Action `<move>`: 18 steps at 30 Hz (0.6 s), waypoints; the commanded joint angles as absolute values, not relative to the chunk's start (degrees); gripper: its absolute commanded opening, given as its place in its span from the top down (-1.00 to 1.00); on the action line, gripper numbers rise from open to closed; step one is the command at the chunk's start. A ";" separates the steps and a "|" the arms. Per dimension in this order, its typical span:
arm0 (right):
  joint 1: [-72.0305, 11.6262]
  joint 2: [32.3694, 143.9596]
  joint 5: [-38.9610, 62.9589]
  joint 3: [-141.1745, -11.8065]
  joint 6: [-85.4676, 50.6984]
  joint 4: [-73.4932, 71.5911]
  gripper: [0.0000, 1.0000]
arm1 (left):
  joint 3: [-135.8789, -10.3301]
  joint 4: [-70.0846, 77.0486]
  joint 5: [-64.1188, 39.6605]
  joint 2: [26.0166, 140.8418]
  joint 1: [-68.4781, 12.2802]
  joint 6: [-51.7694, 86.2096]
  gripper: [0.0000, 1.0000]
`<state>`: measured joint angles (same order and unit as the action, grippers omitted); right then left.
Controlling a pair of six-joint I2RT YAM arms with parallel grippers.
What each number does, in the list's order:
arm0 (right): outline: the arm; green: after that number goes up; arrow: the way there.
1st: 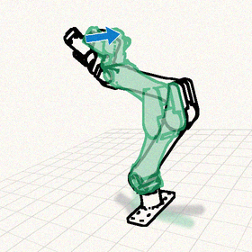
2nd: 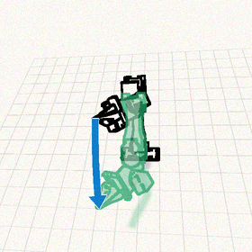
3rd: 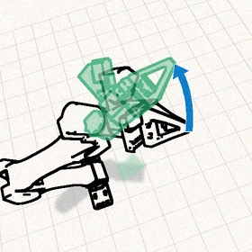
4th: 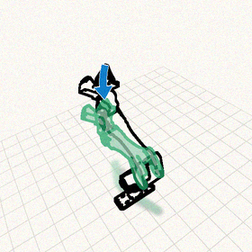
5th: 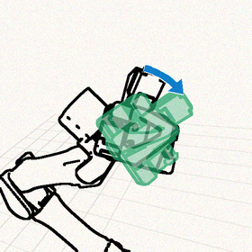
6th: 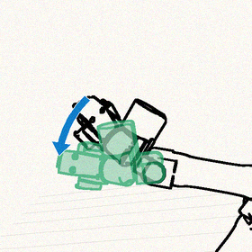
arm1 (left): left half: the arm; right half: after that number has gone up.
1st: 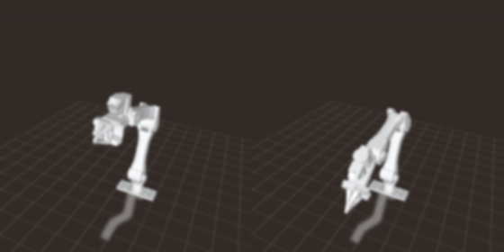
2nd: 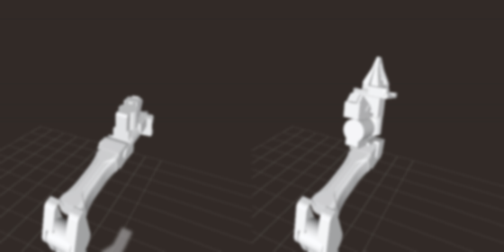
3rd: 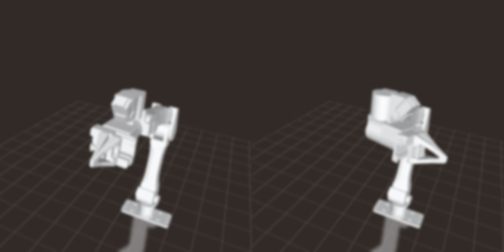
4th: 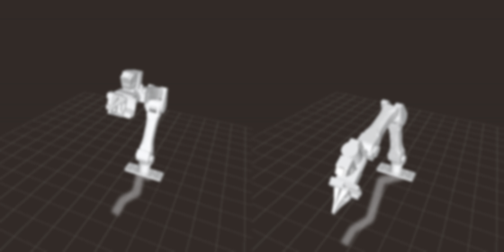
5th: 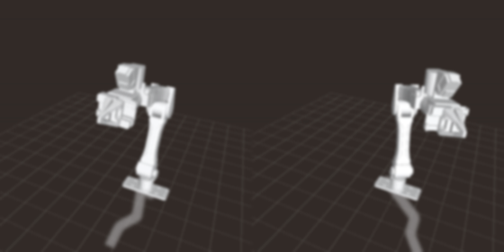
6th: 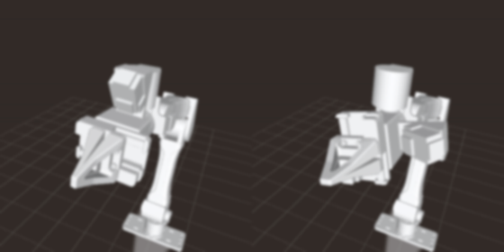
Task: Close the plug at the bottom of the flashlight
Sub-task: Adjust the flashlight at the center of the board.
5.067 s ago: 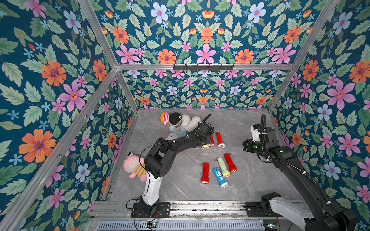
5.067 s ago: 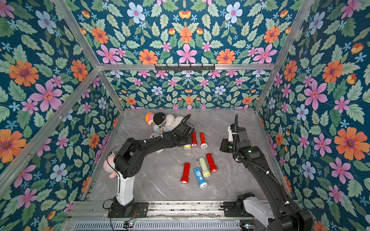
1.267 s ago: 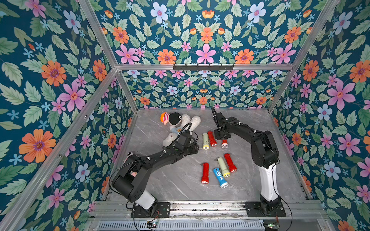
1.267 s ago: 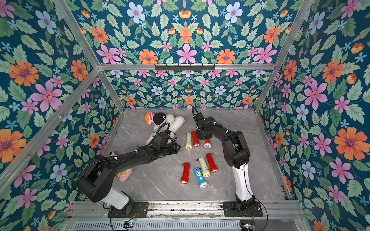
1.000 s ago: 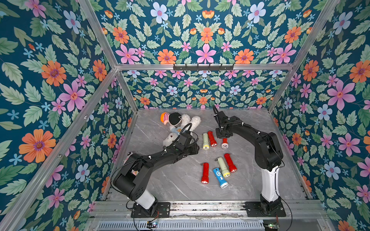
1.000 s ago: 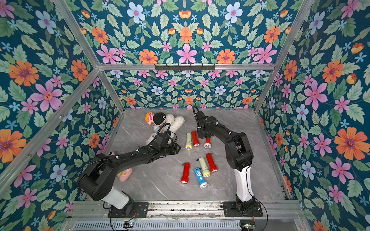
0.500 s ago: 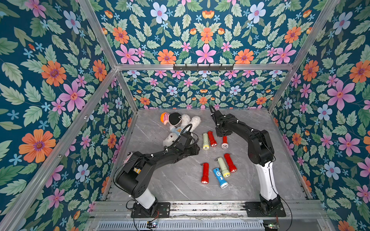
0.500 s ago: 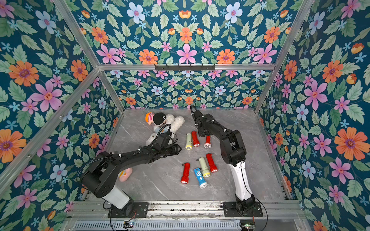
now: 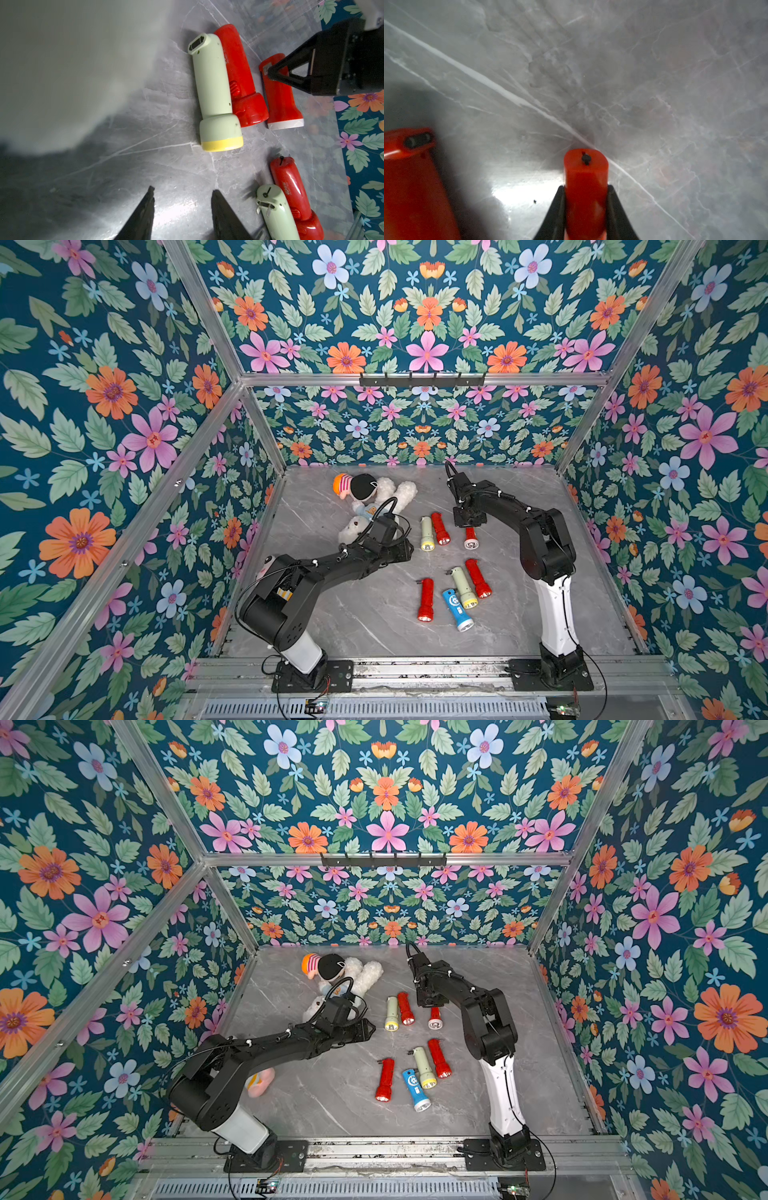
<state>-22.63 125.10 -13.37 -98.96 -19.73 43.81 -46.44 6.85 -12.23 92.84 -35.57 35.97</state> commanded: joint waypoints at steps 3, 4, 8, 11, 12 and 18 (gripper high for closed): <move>-19.47 121.03 -0.24 -91.14 -24.33 34.19 0.80 | -46.65 7.85 -12.74 93.18 -35.42 35.95 0.05; -18.78 120.11 1.90 -89.53 -25.12 32.24 0.82 | -46.72 7.91 -12.74 93.17 -35.40 36.00 0.05; -15.25 117.14 13.48 -82.97 -28.66 21.51 0.91 | -46.98 7.93 -12.91 93.52 -35.42 36.25 0.05; -13.59 116.70 20.91 -80.48 -30.35 15.81 0.92 | -47.00 8.09 -13.20 93.75 -35.42 36.47 0.05; -13.37 116.73 22.25 -80.19 -30.41 14.79 0.91 | -46.96 8.11 -13.14 93.82 -35.41 36.49 0.06; -13.21 116.79 28.42 -78.65 -31.10 8.63 0.91 | -47.26 8.31 -13.27 94.25 -35.37 36.65 0.06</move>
<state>-13.28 116.66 22.33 -78.81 -29.63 13.98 -46.83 7.31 -13.34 93.97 -35.51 36.07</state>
